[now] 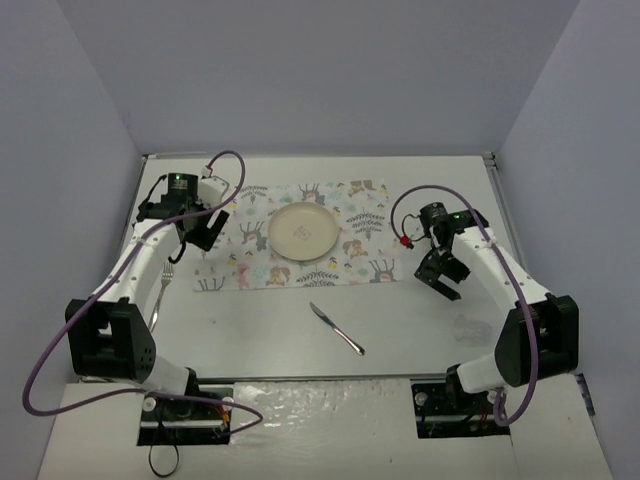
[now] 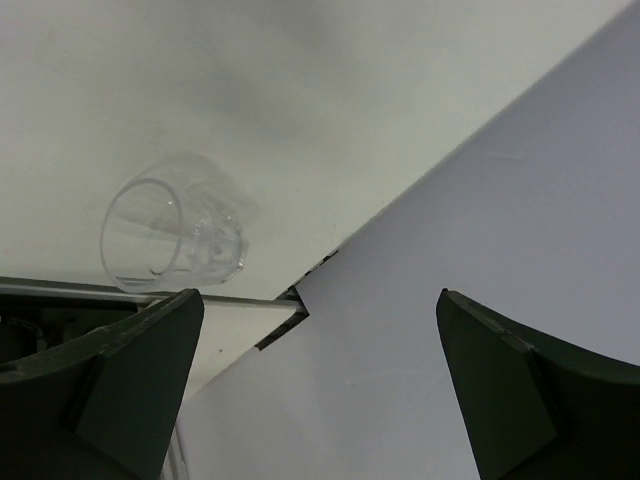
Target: Set the dinner table for one person
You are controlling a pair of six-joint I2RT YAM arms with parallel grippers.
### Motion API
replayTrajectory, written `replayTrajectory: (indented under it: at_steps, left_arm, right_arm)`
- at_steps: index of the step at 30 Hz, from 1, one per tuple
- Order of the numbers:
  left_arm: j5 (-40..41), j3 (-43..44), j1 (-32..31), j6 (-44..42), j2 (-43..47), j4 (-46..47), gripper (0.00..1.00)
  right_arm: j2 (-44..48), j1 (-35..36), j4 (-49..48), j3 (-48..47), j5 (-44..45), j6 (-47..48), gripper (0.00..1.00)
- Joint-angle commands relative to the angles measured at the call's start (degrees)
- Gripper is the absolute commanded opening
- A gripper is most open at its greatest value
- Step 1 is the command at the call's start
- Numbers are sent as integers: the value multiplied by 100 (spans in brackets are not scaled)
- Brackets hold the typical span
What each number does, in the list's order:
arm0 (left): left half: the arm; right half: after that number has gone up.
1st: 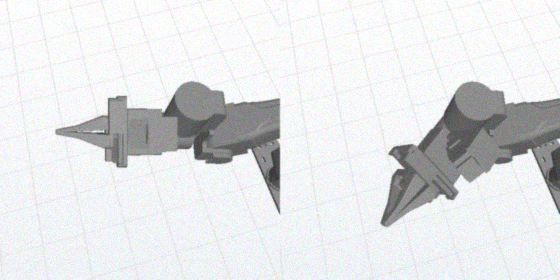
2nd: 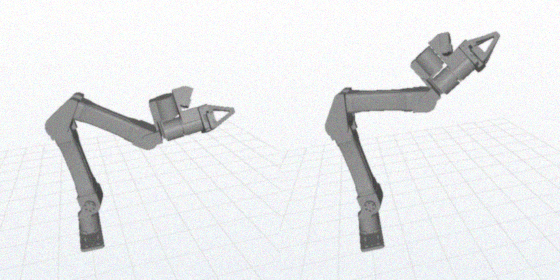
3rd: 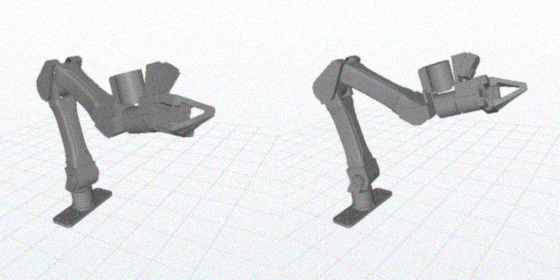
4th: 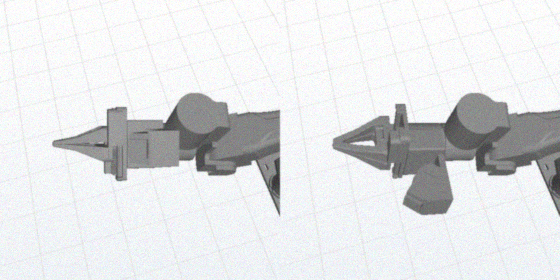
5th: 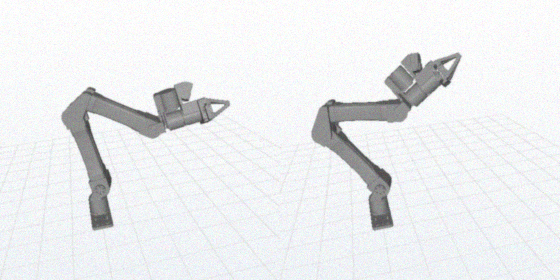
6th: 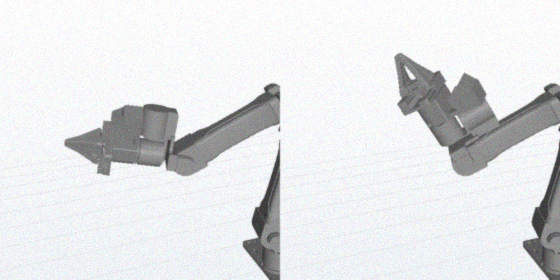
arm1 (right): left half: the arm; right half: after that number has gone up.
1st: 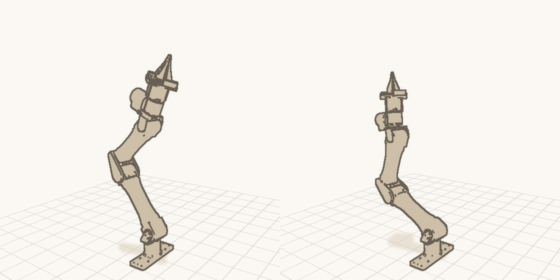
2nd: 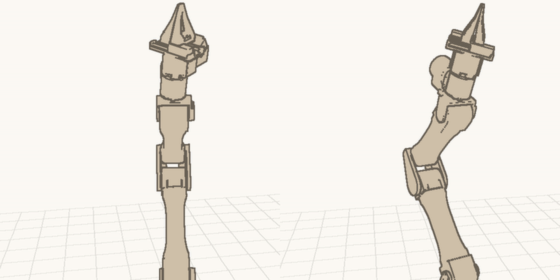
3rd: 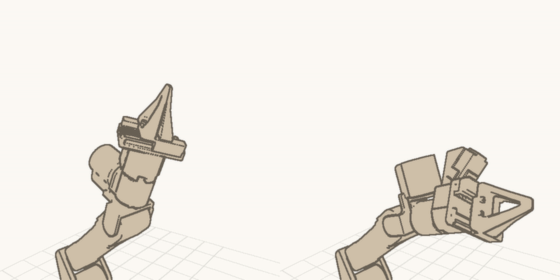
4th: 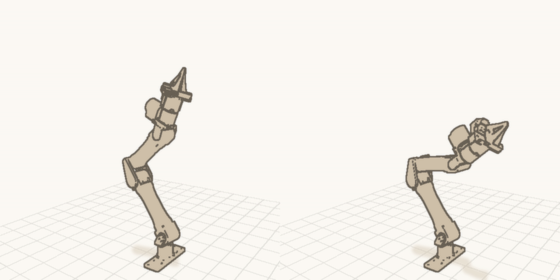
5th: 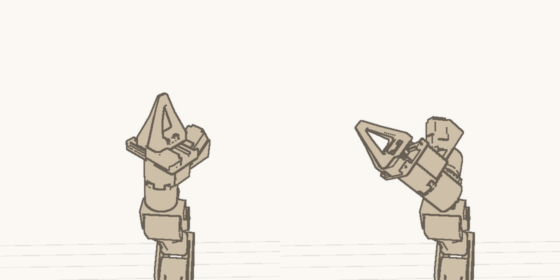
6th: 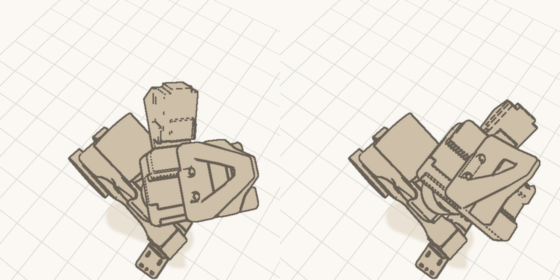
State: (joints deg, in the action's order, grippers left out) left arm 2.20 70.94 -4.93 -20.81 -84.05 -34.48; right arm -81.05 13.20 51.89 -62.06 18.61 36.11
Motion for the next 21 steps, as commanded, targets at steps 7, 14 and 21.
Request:
replayTrajectory:
  at_steps: [7,14,21]
  left_arm:
    - [272,43,-52,16,284,98,81]
    - [166,-1,-52,-160,156,275,81]
    - [72,17,-70,-244,-133,395,81]
  right_arm:
    - [-1088,482,497,396,588,-190,100]
    - [-1185,359,577,821,775,-306,100]
    - [-1375,-154,453,950,1239,-256,100]
